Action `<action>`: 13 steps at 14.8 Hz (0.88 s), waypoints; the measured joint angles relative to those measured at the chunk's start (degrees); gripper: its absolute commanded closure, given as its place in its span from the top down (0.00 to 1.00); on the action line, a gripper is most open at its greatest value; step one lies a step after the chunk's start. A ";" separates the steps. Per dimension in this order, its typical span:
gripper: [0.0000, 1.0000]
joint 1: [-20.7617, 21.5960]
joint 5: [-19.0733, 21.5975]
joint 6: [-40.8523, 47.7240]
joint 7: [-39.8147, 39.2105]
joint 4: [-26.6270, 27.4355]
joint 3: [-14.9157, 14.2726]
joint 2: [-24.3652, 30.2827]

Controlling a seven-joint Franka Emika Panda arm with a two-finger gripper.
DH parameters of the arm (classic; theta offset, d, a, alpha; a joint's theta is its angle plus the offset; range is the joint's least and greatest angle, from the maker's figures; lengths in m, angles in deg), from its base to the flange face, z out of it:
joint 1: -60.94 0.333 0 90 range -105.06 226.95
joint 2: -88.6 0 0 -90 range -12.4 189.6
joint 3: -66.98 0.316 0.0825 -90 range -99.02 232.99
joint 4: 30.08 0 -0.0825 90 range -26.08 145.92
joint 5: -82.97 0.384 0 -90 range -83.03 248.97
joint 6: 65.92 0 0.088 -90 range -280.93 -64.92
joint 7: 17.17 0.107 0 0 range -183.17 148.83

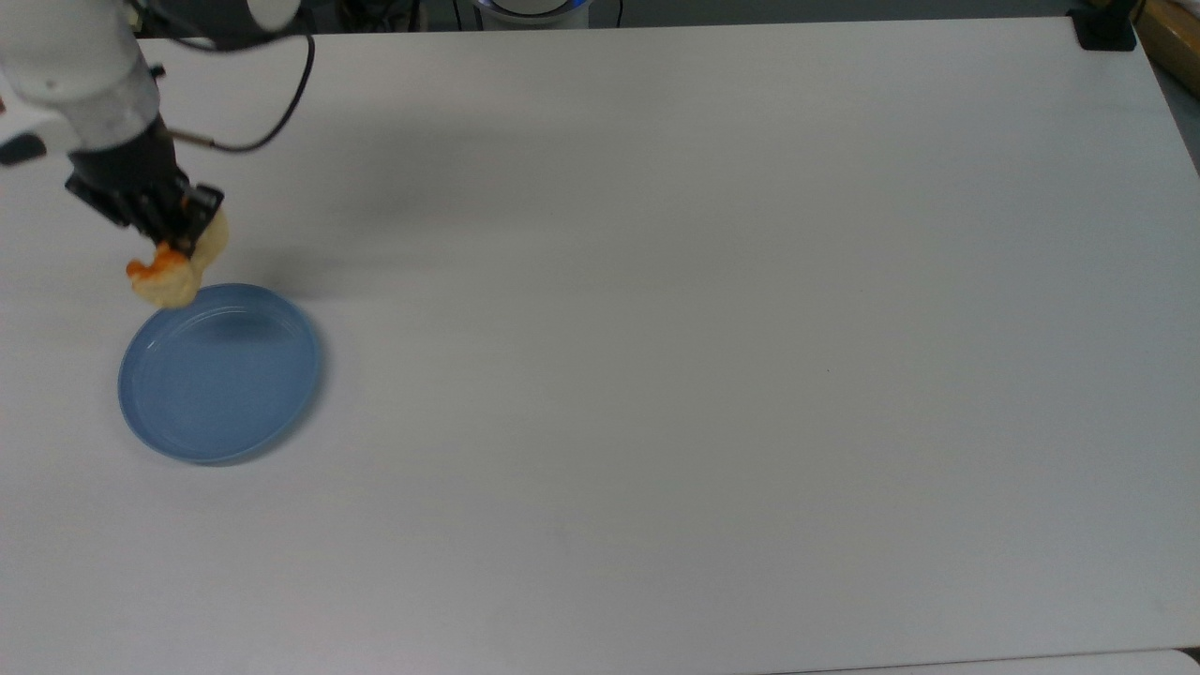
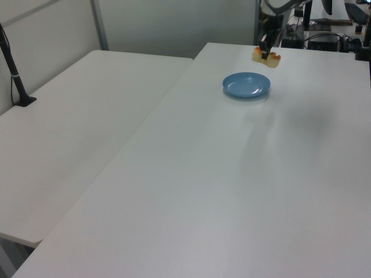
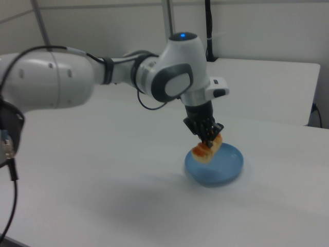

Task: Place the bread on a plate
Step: 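Lower the bread roll onto the blue plate and open the gripper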

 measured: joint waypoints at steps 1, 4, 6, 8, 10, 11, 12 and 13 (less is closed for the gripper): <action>0.13 0.02 0.01 -2.48 2.30 -1.54 0.28 -2.90; 0.17 0.88 0.01 -4.35 8.26 -5.56 0.60 -8.35; 0.20 1.20 0.01 -6.12 10.80 -6.56 0.66 -10.22; 0.43 1.79 0.01 -7.71 12.47 -7.14 0.71 -12.22; 1.00 2.25 0.01 -8.18 13.25 -7.50 0.72 -13.74; 1.00 2.30 0.01 -8.22 13.42 -7.56 0.72 -14.09; 1.00 2.28 0.01 -8.23 13.46 -7.58 0.71 -14.21; 1.00 2.25 0.01 -8.23 13.47 -7.61 0.71 -14.20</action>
